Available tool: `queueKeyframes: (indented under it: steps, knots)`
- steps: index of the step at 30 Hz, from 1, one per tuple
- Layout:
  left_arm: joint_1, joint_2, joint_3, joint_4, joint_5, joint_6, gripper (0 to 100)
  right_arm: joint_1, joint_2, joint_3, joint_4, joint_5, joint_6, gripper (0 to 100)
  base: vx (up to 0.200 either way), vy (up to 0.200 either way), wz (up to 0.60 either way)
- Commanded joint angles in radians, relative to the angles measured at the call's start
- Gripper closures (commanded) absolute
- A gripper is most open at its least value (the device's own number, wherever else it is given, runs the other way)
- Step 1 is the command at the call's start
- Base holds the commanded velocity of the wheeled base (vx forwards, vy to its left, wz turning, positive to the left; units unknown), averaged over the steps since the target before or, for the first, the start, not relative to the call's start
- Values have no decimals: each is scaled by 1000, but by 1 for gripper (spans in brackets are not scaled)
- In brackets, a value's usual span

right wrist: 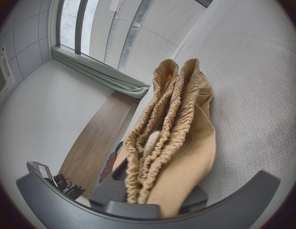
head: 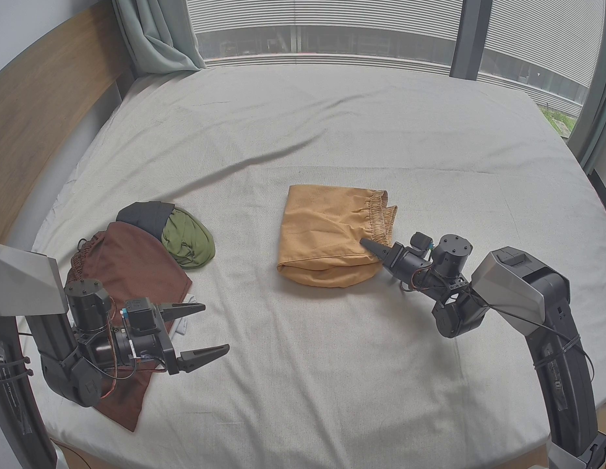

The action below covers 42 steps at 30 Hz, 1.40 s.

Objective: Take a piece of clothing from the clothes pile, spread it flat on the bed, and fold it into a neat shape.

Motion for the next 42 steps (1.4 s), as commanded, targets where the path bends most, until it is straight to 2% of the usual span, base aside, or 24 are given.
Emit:
queueKeyframes:
  steps: [1, 4, 8, 10, 11, 13, 16, 20, 22, 27, 34, 38, 42]
  knots:
    - [0, -1, 0, 0, 0, 0, 0, 0, 3, 1, 1, -1, -1, 0, 0, 0, 0]
    - [0, -2, 0, 0, 0, 0, 0, 0, -2, 27, -5, 0, -7, 0, 0, 0, 0]
    - [0, -2, 0, 0, 0, 0, 0, 9, -43, 156, -33, 2, -36, 0, 0, 0, 0]
    - [0, -2, 0, 0, 0, 0, 0, 9, -43, 156, -33, 2, -36, 0, 0, 0, 0]
    - [-2, -4, 0, 0, 0, 0, 0, 15, -74, 263, -62, 4, -49, 0, 0, 0, 0]
    - [-8, -9, 0, 0, 0, 0, 0, 18, -81, 290, -71, 4, -53, 0, 0, 0, 0]
    - [-20, -19, 3, 0, 0, -2, 0, 48, -111, 394, -105, 4, -81, 0, 0, 0, 0]
    - [-12, -15, 1, 0, 0, -2, 0, 75, -131, 452, -133, 4, -85, 0, 0, 0, 0]
    - [-11, -16, 0, 0, 0, 0, 0, 115, -154, 517, -176, 4, -85, 0, 0, 0, 0]
    - [-11, -18, 0, 0, 0, -2, 0, 173, -233, 590, -179, 14, -84, 0, 0, 0, 0]
    - [-12, -16, 0, 0, 0, -2, 0, 195, -339, 579, -177, 34, -53, 0, 0, 0, 0]
    - [-12, -15, -2, 0, 0, 0, 0, 180, -373, 490, -176, 33, 14, 0, 0, 0, 0]
    - [-15, -13, -2, 0, 0, -2, 0, 153, -371, 411, -166, 33, 33, 0, 0, 0, 0]
